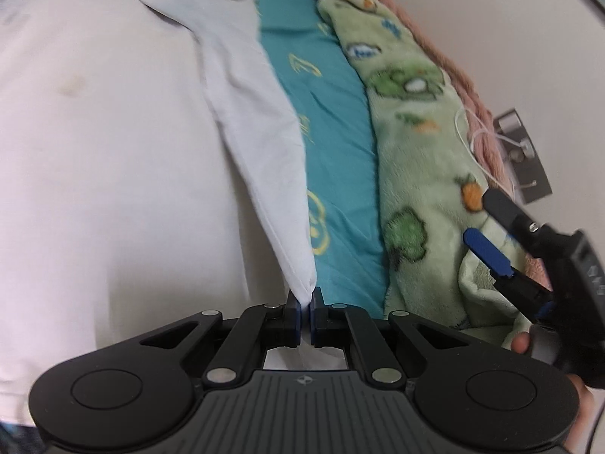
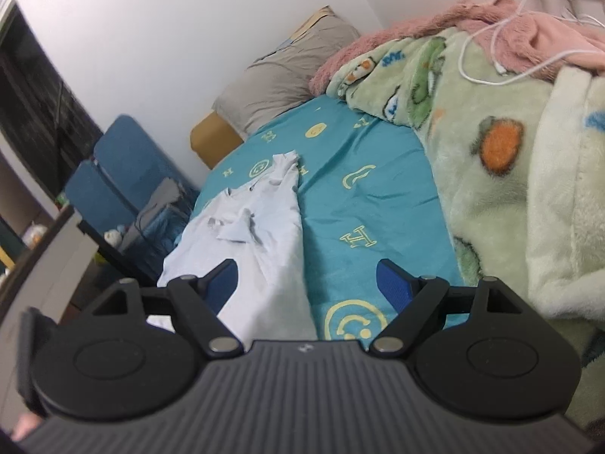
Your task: Fold clothes
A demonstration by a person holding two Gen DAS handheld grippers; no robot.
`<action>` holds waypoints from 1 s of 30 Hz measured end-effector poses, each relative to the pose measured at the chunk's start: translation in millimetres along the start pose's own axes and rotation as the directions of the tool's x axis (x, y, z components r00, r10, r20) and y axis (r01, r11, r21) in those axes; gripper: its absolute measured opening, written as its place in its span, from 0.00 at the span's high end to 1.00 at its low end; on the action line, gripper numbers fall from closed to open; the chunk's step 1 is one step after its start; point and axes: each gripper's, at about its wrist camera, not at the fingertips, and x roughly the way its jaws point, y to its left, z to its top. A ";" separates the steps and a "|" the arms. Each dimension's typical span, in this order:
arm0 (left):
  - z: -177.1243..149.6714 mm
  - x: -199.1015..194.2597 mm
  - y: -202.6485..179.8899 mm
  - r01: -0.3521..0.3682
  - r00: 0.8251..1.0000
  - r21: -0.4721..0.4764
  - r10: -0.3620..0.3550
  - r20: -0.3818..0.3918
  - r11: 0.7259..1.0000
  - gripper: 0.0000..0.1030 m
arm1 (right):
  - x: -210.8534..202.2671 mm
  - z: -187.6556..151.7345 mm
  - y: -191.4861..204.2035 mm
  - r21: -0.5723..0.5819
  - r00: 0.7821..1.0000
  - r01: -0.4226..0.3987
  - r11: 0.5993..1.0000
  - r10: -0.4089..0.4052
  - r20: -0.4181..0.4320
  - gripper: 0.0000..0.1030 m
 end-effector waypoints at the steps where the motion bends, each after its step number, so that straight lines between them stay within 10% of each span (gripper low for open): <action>1: 0.3 -8.4 6.7 -0.007 1.000 -0.006 0.007 0.003 1.000 0.96 | 1.2 -0.5 0.9 -0.005 1.000 0.000 1.000 0.000 -0.006 0.20; 13: -4.8 -7.8 82.3 -0.234 0.970 -0.013 0.232 -0.075 0.972 0.94 | 15.6 -10.9 18.8 -0.123 0.992 0.102 0.987 -0.110 -0.060 0.20; 20: 18.8 -19.6 89.6 -0.207 0.978 -0.057 0.207 -0.006 0.977 0.36 | 29.2 -5.3 41.3 -0.142 0.989 0.117 0.983 -0.128 -0.069 0.20; 26: 91.6 -15.3 92.8 -0.214 0.967 -0.118 0.228 0.113 0.970 0.25 | 65.0 24.5 85.2 -0.141 0.999 0.033 0.990 -0.038 -0.029 0.21; 30: 160.2 9.7 92.3 -0.262 0.928 -0.143 0.290 0.235 0.954 0.20 | 99.5 18.3 84.1 -0.145 1.000 0.014 0.989 -0.015 -0.009 0.21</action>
